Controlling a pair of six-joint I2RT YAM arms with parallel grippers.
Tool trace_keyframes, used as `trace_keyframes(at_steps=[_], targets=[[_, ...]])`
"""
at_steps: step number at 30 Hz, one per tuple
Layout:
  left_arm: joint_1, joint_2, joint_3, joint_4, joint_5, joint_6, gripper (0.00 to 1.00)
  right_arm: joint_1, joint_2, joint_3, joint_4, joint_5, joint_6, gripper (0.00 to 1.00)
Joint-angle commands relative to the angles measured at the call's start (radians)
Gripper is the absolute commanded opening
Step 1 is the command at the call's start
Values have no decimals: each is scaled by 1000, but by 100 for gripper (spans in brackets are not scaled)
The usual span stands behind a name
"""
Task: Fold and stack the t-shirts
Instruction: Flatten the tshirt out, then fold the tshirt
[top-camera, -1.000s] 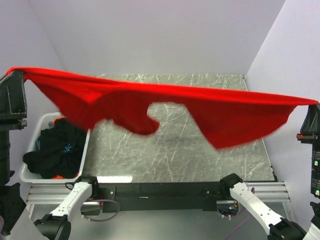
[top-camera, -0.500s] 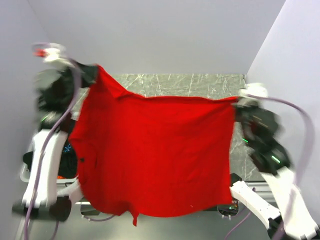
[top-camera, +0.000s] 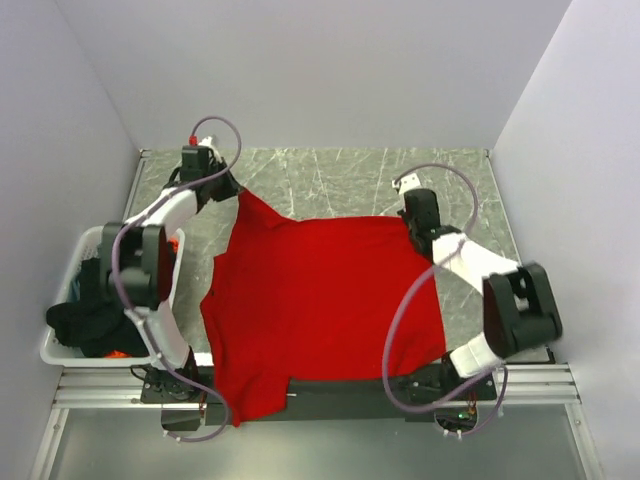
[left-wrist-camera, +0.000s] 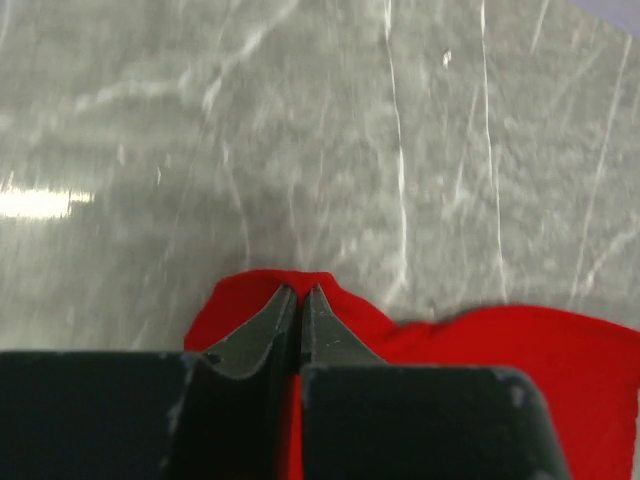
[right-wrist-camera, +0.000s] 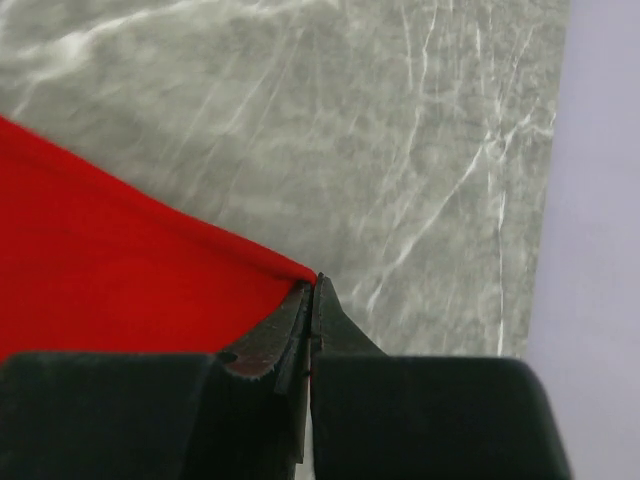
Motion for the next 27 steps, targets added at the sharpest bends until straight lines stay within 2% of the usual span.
trace_keyframes(at_steps=[1, 5, 9, 16, 27], targets=[[3, 99, 164, 88, 33, 19, 7, -56, 97, 132, 152, -35, -49, 0], [3, 240, 312, 56, 40, 2, 7, -102, 240, 225, 160, -62, -77, 0], [-3, 300, 480, -24, 60, -30, 6, -122, 309, 320, 135, -62, -75, 0], [-15, 254, 444, 1, 17, -93, 6, -131, 328, 390, 83, -74, -75, 0], [-63, 259, 441, -22, -21, -143, 6, -156, 296, 377, 51, -78, -40, 0]])
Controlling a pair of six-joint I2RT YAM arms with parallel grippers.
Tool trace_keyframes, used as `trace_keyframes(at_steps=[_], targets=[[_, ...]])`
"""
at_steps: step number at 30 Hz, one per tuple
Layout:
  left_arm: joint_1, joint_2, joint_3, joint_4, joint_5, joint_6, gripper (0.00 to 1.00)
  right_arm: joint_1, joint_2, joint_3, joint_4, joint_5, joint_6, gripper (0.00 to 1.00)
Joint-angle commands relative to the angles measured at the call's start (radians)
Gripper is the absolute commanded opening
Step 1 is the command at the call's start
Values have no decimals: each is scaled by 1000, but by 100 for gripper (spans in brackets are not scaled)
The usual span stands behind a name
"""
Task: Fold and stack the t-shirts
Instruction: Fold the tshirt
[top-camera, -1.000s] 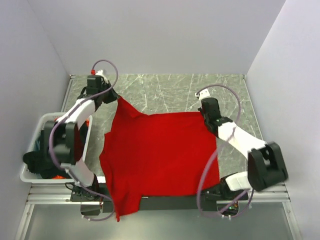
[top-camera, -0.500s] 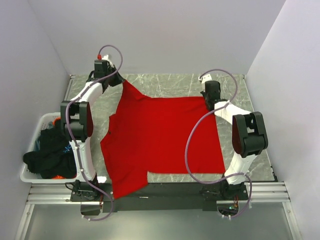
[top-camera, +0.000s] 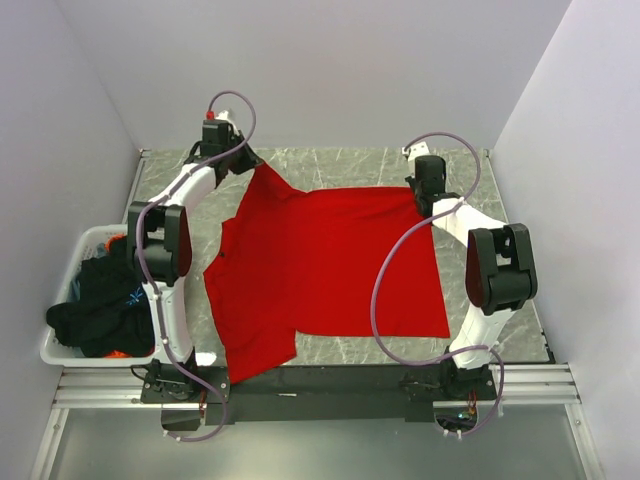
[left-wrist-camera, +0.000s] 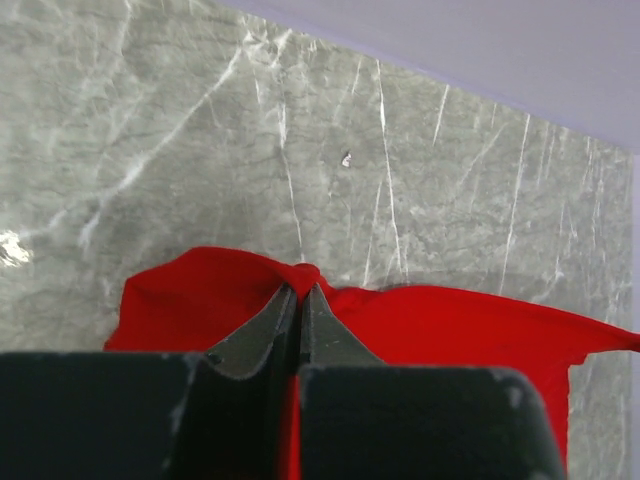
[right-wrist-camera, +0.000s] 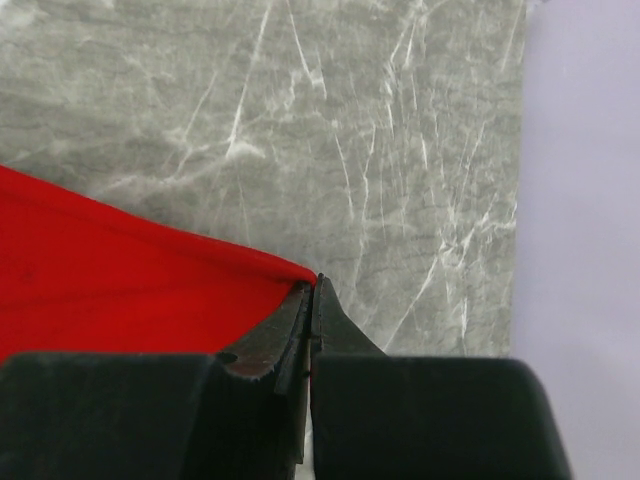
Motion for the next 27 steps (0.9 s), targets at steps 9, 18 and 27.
trace_keyframes(at_steps=[9, 18, 27], targets=[[0, -184, -86, -76, -79, -103, 5, -16, -70, 0, -28, 9, 29, 0], [1, -322, -209, -150, -113, -135, 4, -16, -129, -38, -82, 7, 40, 0], [15, -455, -332, -202, -147, -164, 2, -16, -172, -96, -110, 30, 68, 0]])
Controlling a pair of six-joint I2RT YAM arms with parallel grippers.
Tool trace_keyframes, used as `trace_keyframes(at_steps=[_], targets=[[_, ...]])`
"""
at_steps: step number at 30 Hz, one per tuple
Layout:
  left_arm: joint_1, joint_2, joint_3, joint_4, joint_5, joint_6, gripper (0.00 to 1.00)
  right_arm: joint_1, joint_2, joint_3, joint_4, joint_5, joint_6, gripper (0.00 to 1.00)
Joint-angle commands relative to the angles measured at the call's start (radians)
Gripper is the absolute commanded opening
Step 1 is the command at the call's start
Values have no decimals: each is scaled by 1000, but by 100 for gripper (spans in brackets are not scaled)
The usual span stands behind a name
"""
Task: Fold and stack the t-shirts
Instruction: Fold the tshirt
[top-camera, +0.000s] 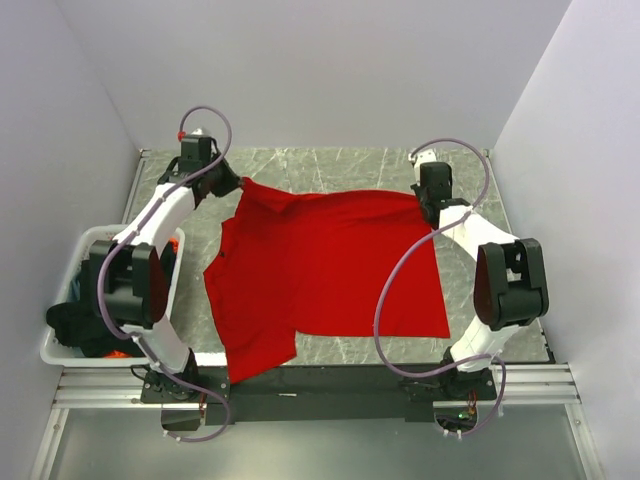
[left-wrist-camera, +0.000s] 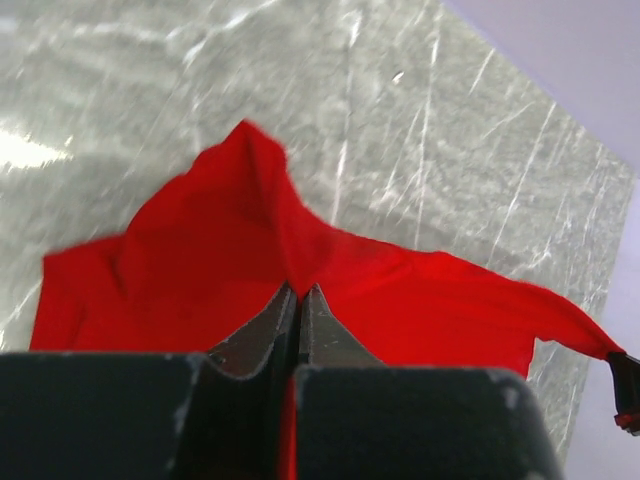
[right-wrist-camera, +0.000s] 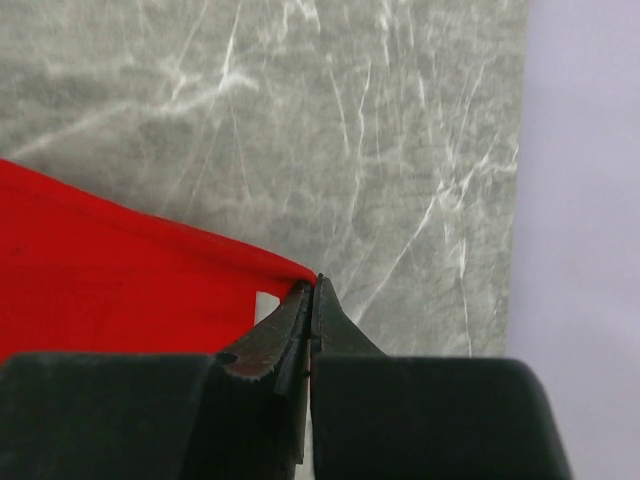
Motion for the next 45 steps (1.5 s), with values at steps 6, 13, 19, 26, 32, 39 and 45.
trace_keyframes(at_steps=[6, 13, 19, 26, 32, 39, 45], targets=[[37, -161, -134, -35, 10, -41, 1, -9, -76, -58, -29, 23, 40, 0], [66, -225, -218, -49, 36, -57, 1, -8, -115, -118, -30, 26, 77, 0], [72, -265, -253, -69, 49, -66, 1, -8, -150, -156, -27, 46, 98, 0], [74, -316, -325, -83, 43, -73, 1, 0, -158, -198, -27, 29, 132, 0], [74, -340, -454, -31, 69, -122, 1, 3, -139, -218, -35, 12, 172, 0], [74, -373, -572, 14, 100, -179, 1, 4, -124, -222, -72, 2, 218, 9], [74, -419, -638, 17, 94, -202, 2, 4, -145, -225, -103, -20, 267, 28]])
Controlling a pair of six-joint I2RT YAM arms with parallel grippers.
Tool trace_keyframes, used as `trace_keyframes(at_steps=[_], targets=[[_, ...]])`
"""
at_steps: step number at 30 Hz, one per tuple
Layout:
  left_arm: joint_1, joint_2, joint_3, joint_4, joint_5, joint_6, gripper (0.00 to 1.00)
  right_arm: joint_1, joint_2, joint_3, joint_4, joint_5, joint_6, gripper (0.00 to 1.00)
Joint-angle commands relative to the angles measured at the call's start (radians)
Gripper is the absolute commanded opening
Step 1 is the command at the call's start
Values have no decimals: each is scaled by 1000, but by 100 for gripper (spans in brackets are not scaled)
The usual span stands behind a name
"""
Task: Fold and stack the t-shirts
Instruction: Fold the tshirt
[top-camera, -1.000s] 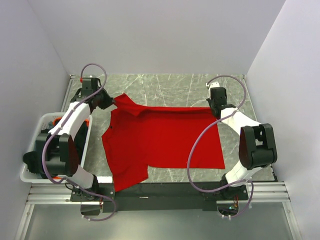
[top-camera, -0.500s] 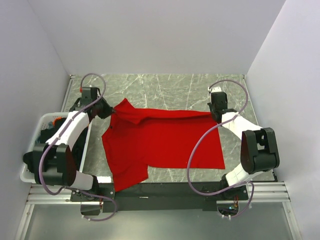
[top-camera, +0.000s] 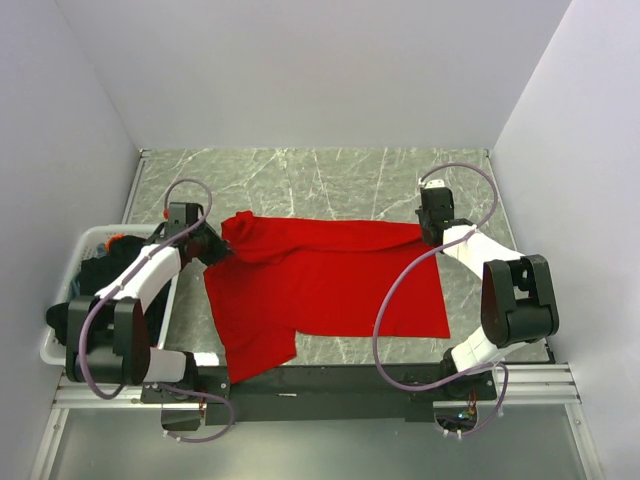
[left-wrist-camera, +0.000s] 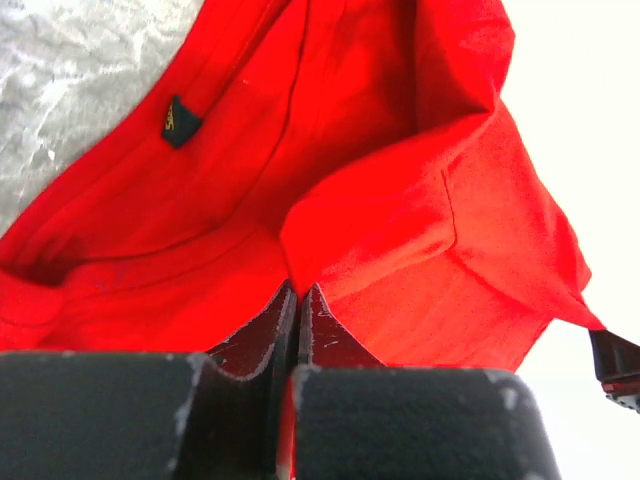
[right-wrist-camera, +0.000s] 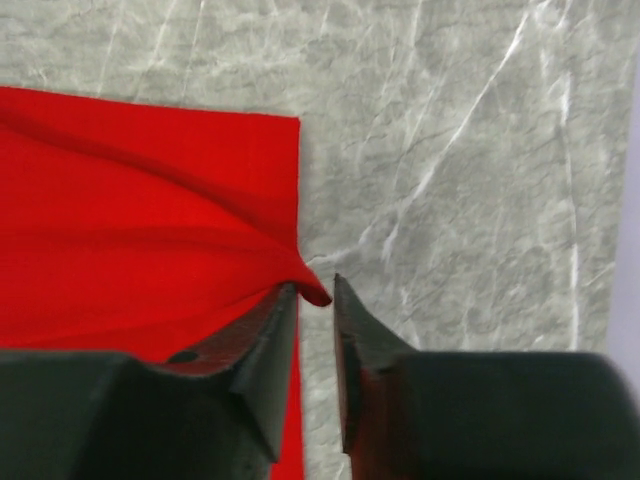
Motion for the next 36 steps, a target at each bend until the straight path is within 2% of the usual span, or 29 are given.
trace_keyframes(at_steps=[1, 9, 17, 25, 28, 29, 31, 32, 35, 36], targets=[[5, -61, -33, 41, 10, -26, 2, 3, -31, -11, -17, -12, 60, 30], [5, -105, -67, 33, -24, -29, 1, 6, -153, -83, -34, -29, 126, 43], [5, -156, -71, 3, -25, -33, 1, 5, -317, -153, -13, -43, 246, 44], [4, -194, -79, -40, -44, -38, 1, 5, -365, -144, -2, -159, 339, 44], [5, -203, -114, -53, -42, -46, 16, 6, -359, -141, 13, -250, 387, 44], [3, -211, -123, -60, -45, -44, 35, 6, -348, -140, 23, -294, 410, 45], [5, -220, -122, -83, -74, -40, 57, 6, -327, -127, 26, -331, 434, 45], [3, -229, -105, -86, -90, -29, 70, 5, -319, -120, 20, -337, 439, 45], [5, -198, -7, -117, -175, 14, 82, 5, -285, -88, 7, -357, 454, 45], [5, -178, 28, -126, -191, 28, 83, 6, -276, -77, 4, -353, 456, 45]])
